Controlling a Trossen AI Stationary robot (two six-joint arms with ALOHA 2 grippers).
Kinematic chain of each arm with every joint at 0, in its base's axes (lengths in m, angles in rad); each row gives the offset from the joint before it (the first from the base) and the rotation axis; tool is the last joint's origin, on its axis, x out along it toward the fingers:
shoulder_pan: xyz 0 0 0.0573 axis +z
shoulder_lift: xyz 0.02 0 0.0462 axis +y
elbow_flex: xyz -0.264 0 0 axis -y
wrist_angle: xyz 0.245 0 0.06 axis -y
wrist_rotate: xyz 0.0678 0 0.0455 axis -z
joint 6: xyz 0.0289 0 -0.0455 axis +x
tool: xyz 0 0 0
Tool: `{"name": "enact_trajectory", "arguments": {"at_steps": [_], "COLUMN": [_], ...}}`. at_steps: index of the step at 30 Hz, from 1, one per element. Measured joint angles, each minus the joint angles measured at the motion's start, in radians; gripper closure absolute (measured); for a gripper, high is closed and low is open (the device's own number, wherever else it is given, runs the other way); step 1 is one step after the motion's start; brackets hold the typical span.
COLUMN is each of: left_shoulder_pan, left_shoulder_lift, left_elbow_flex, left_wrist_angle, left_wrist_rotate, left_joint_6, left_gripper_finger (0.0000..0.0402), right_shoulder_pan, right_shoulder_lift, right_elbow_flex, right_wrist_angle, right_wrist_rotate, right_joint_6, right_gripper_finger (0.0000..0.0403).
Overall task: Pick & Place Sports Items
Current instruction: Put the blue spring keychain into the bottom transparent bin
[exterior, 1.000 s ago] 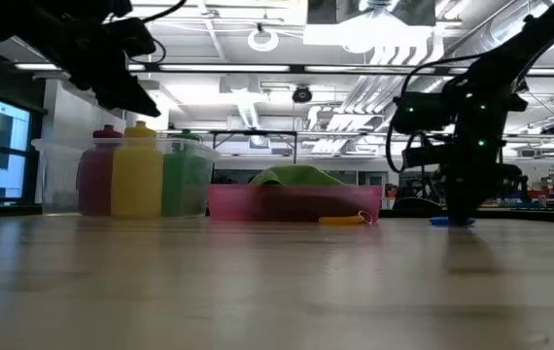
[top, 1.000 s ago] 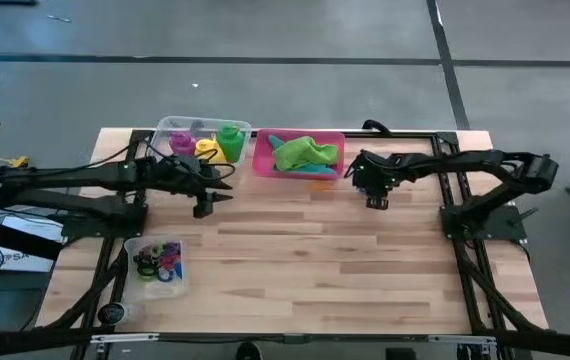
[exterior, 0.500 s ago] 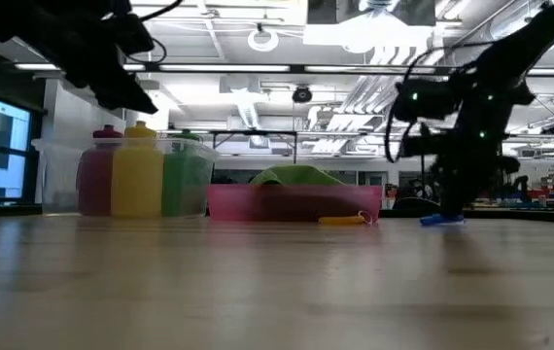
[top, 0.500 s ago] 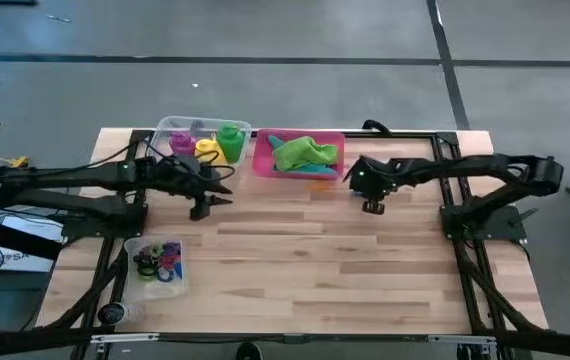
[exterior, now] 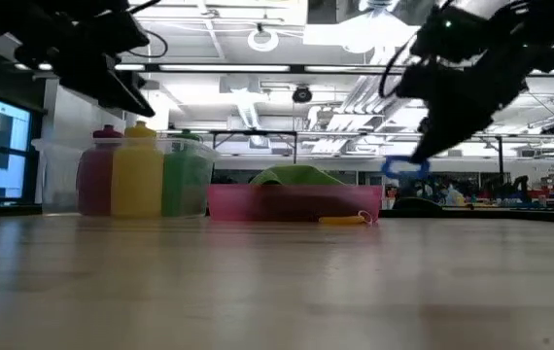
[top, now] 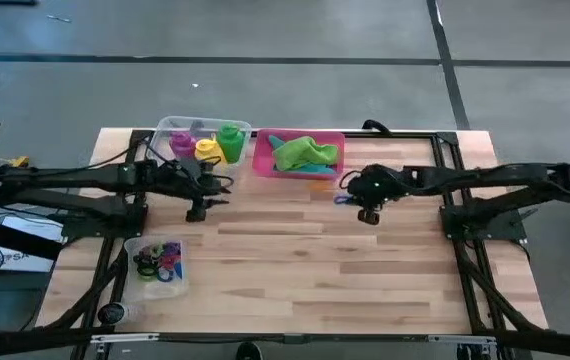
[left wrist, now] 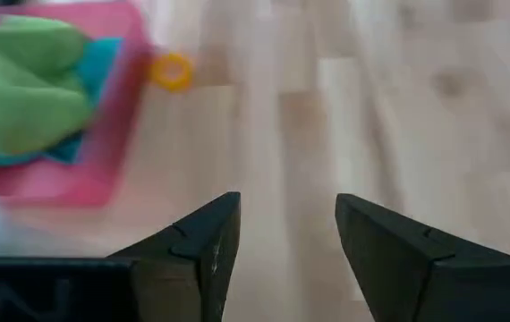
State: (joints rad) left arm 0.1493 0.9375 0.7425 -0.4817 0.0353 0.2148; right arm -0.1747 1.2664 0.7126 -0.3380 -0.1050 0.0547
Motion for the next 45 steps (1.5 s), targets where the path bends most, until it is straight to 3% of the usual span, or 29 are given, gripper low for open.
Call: {"name": "enact_trajectory", "arguments": {"at_steps": [6, 17, 28, 36, 45], "left_shoulder_pan": [-0.083, -0.173, -0.208, -0.19, -0.163], "left_shoulder_lift": [0.0, 0.017, 0.259, 0.453, 0.562], "left_elbow_flex": [0.0, 0.0, 0.0, 0.0, 0.0], "left_wrist_angle": [0.059, 0.315, 0.685, 1.002, 1.154], "left_wrist_rotate": [-0.178, -0.19, -0.169, -0.05, 0.042], "left_joint_6": [0.108, 0.239, 0.351, 0.384, 0.38], "left_gripper_finger": [0.0253, 0.0253, 0.0253, 0.0253, 0.0253], "right_shoulder_pan": [0.057, 0.122, 0.167, 0.201, 0.229], "right_shoulder_lift": [-0.011, -0.011, -0.011, -0.011, -0.011], "right_elbow_flex": [0.001, 0.001, 0.001, 0.001, 0.001], "right_wrist_angle": [0.164, 0.41, 0.504, 0.508, 0.508], "right_wrist_rotate": [-0.032, -0.059, -0.053, -0.051, -0.016], "right_joint_6": [0.032, 0.058, 0.058, 0.081, 0.084], "right_gripper_finger": [0.0403, 0.0403, 0.0402, 0.0402, 0.0402]}}
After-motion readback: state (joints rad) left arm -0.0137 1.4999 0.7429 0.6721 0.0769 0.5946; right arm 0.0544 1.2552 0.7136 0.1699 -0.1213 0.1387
